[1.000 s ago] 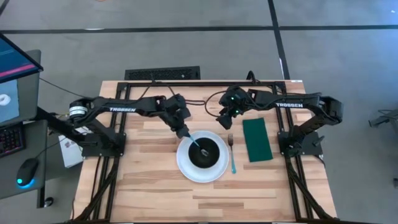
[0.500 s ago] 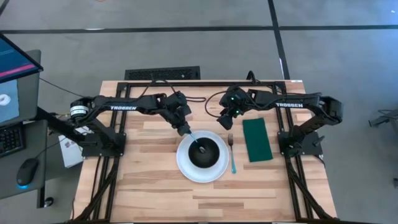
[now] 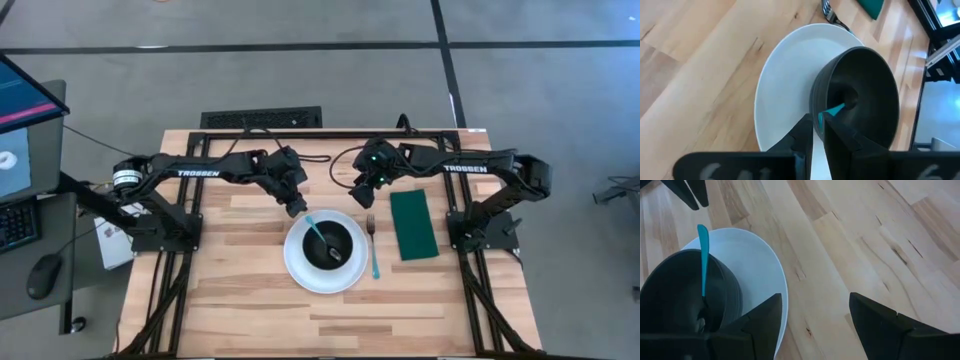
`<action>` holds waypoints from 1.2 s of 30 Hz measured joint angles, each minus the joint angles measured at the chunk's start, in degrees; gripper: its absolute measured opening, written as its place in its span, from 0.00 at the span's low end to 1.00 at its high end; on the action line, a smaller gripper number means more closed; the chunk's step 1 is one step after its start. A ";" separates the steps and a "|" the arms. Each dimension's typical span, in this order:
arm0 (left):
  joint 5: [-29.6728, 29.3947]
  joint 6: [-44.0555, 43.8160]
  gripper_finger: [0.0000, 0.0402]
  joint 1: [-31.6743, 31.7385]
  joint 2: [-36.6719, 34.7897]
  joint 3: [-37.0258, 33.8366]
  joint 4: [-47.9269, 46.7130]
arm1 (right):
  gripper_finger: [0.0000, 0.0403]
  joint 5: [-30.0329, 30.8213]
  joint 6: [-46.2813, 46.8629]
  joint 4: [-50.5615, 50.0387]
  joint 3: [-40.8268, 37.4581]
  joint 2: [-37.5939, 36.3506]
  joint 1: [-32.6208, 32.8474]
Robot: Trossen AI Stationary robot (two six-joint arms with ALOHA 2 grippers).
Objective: Set table place
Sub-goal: Put the blue spoon in the black bowl, then return to Home Position
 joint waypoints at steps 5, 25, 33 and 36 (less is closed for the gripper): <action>1.18 1.36 0.08 0.07 0.00 0.00 0.24 | 0.63 0.01 0.07 0.00 0.00 0.00 0.00; -27.80 24.29 0.32 2.92 -21.04 -1.69 5.10 | 0.63 4.26 -8.90 3.04 0.00 -13.61 -3.06; -37.68 25.90 0.33 1.31 -43.68 -18.82 14.49 | 0.63 23.15 -8.12 3.34 -5.98 -31.72 2.78; -39.88 26.07 0.33 1.36 -50.91 -24.83 15.43 | 0.63 23.75 -8.04 6.27 -11.59 -38.96 5.80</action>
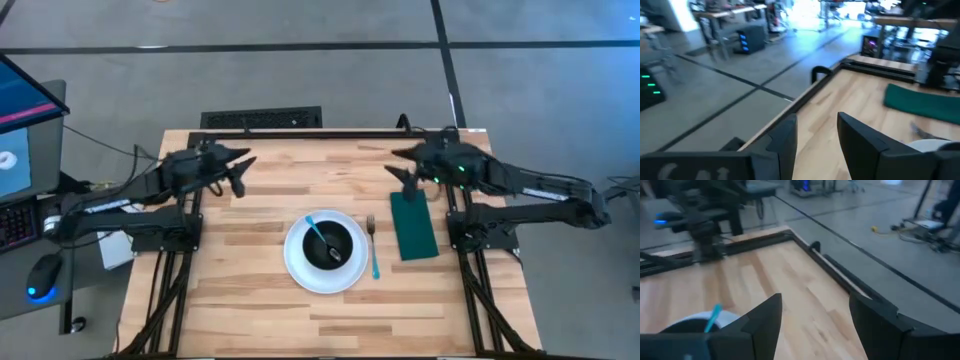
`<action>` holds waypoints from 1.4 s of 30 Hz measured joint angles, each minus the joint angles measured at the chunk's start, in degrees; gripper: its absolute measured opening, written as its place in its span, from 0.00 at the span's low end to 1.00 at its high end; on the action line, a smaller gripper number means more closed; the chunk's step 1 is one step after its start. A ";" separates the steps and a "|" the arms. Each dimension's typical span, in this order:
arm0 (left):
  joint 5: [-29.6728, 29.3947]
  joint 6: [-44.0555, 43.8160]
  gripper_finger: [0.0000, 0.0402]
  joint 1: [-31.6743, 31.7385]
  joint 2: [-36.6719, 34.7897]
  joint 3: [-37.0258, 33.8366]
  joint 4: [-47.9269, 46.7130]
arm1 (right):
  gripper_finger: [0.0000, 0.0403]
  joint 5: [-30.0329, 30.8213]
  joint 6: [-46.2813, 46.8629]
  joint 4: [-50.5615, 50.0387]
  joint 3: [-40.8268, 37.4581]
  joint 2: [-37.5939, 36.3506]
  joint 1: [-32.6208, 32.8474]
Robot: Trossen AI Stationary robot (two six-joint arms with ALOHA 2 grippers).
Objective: Set table place
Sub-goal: Return to Home Position
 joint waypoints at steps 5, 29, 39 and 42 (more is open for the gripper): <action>-4.05 -0.25 0.33 0.00 -9.13 -7.02 0.36 | 0.63 -0.01 0.02 6.02 -9.57 -9.91 4.19; -4.06 -3.72 0.33 -0.02 -27.69 -30.78 8.17 | 0.63 -0.47 -0.76 19.46 -35.94 -32.63 5.98; -3.58 -2.01 0.33 -0.02 -33.90 -33.99 9.16 | 0.63 -1.75 -0.38 20.05 -42.00 -40.68 7.50; -3.95 -1.57 0.33 -0.04 -34.51 -33.99 8.95 | 0.63 -1.75 -0.41 19.70 -43.75 -43.29 8.22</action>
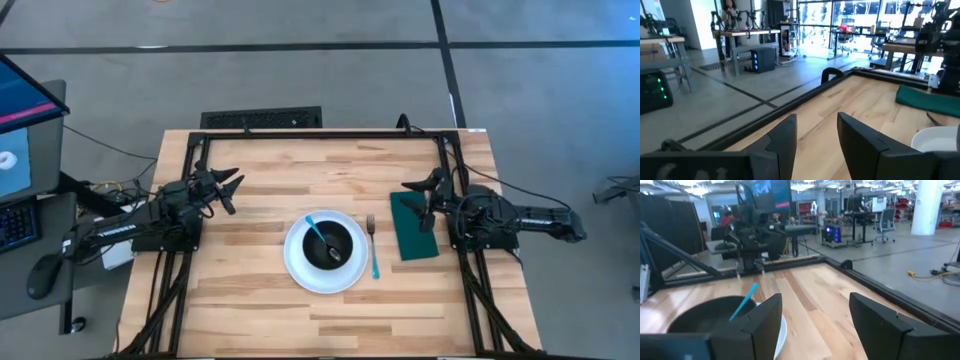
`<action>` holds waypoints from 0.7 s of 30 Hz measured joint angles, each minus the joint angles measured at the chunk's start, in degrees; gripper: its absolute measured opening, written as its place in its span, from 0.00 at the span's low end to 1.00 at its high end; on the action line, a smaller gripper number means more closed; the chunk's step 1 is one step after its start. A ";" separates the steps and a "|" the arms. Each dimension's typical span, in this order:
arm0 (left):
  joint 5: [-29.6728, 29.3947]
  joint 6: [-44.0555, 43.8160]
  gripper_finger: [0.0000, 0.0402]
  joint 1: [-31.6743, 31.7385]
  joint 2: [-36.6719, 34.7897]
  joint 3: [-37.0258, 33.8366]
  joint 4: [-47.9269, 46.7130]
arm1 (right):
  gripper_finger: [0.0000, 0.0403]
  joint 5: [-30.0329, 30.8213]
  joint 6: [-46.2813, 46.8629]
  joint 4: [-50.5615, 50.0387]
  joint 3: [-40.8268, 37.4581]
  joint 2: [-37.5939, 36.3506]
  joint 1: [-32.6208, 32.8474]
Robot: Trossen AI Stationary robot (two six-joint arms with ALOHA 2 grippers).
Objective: Set table place
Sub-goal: Return to Home Position
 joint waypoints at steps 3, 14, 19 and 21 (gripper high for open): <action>0.00 -0.03 0.33 0.00 0.05 0.00 -0.11 | 0.63 -0.20 -0.36 0.32 -0.06 -1.52 0.92; -0.07 -3.04 0.33 0.00 0.07 0.00 -0.24 | 0.63 0.00 -0.45 -0.16 -0.07 -2.29 2.24; -0.03 -2.75 0.33 0.00 0.07 0.00 -0.30 | 0.63 0.00 -0.43 -0.16 -0.07 -2.29 2.24; -0.05 -2.77 0.33 0.00 0.07 0.00 -0.33 | 0.63 0.00 -0.43 -0.13 -0.09 -2.29 2.24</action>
